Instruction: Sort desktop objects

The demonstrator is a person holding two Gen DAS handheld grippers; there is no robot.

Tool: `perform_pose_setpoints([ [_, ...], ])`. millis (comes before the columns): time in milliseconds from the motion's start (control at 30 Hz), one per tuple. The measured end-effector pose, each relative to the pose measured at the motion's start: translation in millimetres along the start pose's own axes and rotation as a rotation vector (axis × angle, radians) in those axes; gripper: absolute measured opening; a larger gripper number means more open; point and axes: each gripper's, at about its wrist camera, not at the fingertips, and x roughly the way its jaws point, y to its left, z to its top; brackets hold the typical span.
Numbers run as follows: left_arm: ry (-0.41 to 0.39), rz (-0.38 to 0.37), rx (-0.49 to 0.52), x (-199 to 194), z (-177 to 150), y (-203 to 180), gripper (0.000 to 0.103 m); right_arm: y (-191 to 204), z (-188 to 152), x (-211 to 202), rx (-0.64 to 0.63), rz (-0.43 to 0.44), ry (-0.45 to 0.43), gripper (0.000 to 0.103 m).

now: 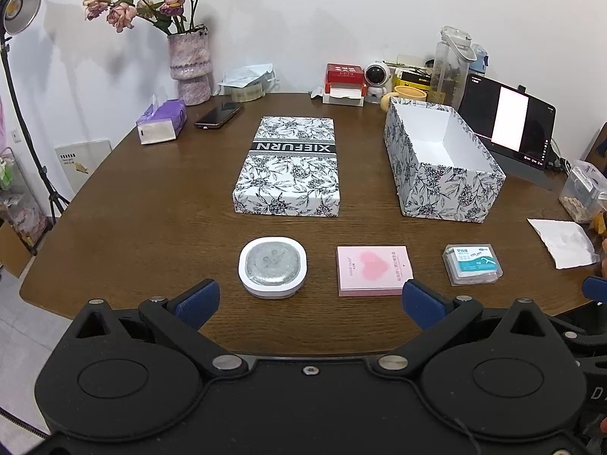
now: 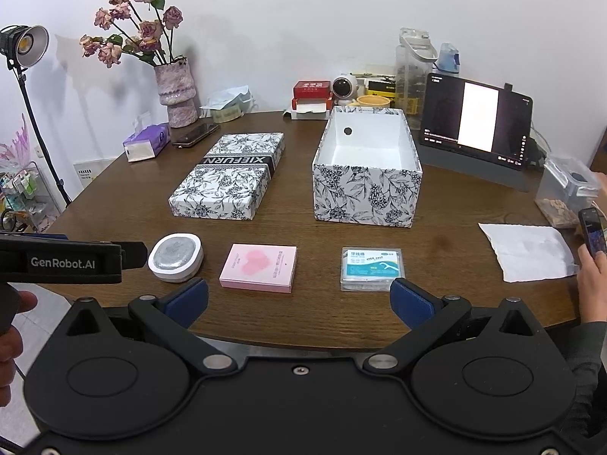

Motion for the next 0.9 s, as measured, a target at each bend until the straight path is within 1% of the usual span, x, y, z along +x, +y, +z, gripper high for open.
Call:
perform_pose_setpoints([
  [500, 0.014, 0.009, 0.005, 7, 3, -2, 0.103, 0, 3, 5, -0.004, 0.003, 0.000, 0.103],
  [600, 0.014, 0.003, 0.020, 9, 3, -3, 0.103, -1, 4, 7, -0.006, 0.004, 0.004, 0.103],
  [900, 0.024, 0.009, 0.013, 13, 7, -4, 0.103, -4, 10, 12, -0.014, 0.007, 0.011, 0.103],
])
